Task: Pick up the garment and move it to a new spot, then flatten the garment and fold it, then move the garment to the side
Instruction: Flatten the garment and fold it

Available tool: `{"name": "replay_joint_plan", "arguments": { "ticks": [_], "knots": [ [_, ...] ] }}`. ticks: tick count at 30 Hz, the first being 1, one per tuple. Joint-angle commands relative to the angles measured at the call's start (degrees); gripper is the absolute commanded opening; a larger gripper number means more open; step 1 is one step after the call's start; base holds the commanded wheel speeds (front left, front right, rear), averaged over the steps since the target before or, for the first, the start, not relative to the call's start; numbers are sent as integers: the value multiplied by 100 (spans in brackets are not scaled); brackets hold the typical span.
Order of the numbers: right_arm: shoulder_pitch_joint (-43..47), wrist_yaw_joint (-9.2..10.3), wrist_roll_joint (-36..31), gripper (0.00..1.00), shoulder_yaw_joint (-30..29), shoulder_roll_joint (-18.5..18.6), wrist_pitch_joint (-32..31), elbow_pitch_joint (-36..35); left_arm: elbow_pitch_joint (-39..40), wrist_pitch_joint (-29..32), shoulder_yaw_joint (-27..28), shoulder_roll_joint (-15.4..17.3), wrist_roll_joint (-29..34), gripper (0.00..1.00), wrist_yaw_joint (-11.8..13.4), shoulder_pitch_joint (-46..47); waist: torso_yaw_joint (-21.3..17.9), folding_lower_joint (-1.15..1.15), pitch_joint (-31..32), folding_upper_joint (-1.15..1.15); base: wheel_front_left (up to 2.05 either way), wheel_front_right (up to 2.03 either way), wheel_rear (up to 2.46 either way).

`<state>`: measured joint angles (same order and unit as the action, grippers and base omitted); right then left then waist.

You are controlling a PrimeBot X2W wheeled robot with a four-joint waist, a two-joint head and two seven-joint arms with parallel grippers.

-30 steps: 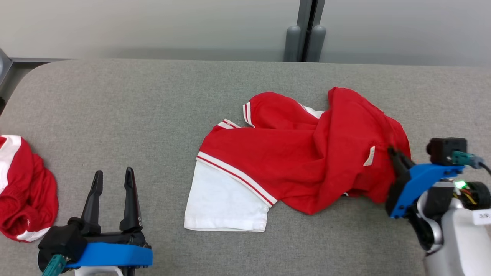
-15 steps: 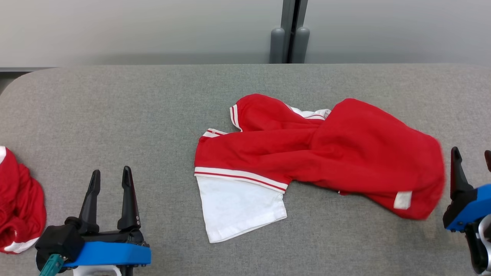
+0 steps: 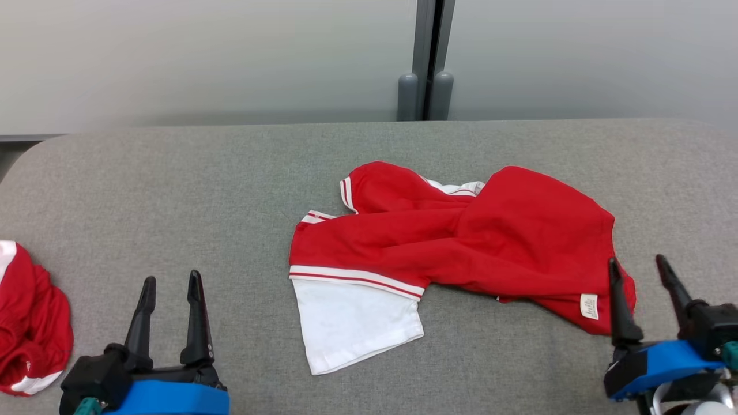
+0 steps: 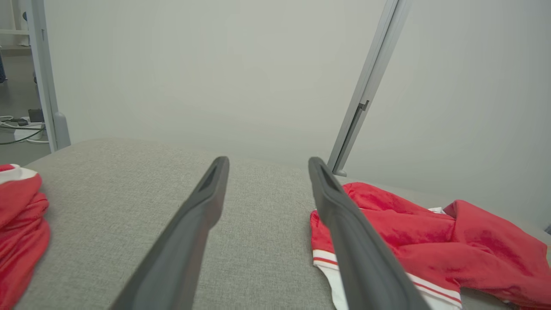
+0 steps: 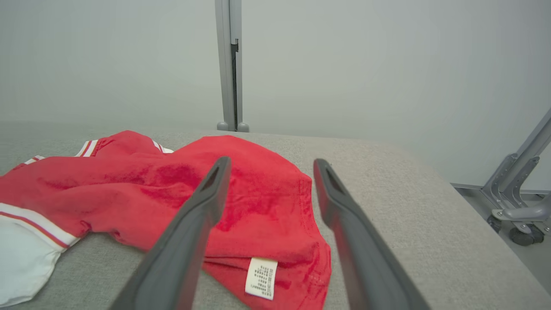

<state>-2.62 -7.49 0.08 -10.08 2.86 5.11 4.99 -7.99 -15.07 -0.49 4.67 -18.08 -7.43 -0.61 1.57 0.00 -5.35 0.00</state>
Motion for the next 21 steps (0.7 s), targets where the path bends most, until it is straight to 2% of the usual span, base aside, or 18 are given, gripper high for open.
{"name": "replay_joint_plan", "arguments": {
  "ticks": [1, 8, 21],
  "knots": [
    [116, -1, 76, 100, 83, 9, 47, 84, -23, -14, -3, 1, 29, 100, -6, -88, -41, 0, 54, 0, 0, 0, 0],
    [184, -1, 200, 100, 367, 8, 60, 284, -95, -14, -68, -9, 69, 100, -6, -363, -115, 0, 343, 0, 0, 0, 0],
    [248, -1, 532, 100, 228, 9, 92, 95, -73, -14, -45, -12, 135, 100, -6, -627, -193, 0, 545, 0, 0, 0, 0]
  ]
}}
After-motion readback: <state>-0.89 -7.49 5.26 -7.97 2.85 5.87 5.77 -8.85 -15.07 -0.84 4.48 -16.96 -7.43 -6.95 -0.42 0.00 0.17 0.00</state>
